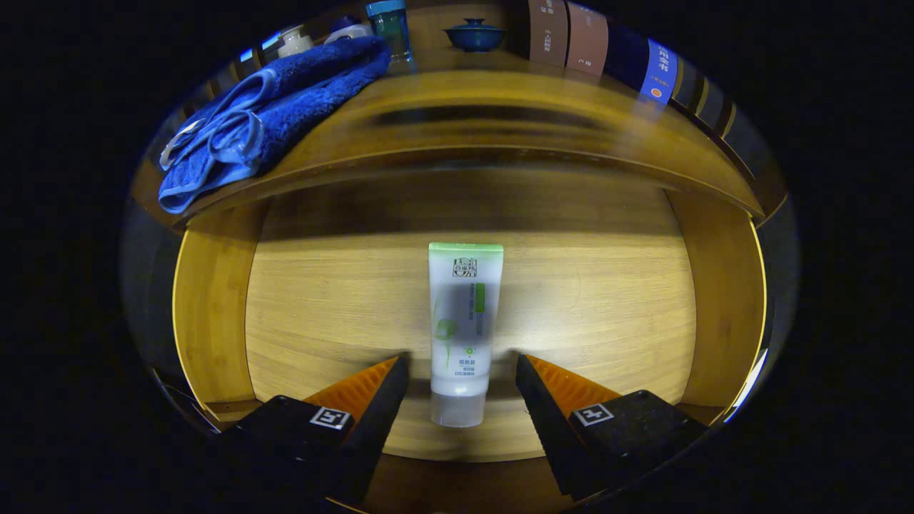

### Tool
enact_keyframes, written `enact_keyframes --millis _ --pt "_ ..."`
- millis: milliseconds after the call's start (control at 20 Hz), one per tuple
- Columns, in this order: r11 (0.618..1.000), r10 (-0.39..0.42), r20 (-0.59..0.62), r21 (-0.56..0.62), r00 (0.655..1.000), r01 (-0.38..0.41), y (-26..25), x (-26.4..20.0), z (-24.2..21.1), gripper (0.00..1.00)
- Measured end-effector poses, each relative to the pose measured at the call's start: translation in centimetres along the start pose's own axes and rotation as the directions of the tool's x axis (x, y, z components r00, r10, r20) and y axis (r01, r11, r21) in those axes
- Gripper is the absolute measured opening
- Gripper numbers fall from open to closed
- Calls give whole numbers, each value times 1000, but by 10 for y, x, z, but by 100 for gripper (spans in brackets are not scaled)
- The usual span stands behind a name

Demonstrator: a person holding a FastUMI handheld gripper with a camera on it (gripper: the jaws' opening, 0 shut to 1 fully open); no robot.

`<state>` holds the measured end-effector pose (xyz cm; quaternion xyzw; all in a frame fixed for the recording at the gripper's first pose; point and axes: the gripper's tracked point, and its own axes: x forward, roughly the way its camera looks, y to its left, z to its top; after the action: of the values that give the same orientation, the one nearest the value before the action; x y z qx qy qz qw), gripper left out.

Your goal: Pull open the drawer, take out the items inside it, and place them on the countertop above the cabinet.

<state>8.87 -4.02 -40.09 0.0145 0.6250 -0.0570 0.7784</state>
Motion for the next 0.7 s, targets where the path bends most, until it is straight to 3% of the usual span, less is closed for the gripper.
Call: enact_keyframes --millis 150,300,350,500,700 --pt "999 -23 -26 -23 999 23 -2 8 -6 85" --pt "999 -11 -23 -32 1000 10 1 12 -5 54" --pt "999 -11 -21 -39 1000 10 2 8 -5 54" --pt "998 -3 -9 -67 1000 2 4 9 -5 41" --pt "996 2 30 -84 1000 0 5 5 -3 41"
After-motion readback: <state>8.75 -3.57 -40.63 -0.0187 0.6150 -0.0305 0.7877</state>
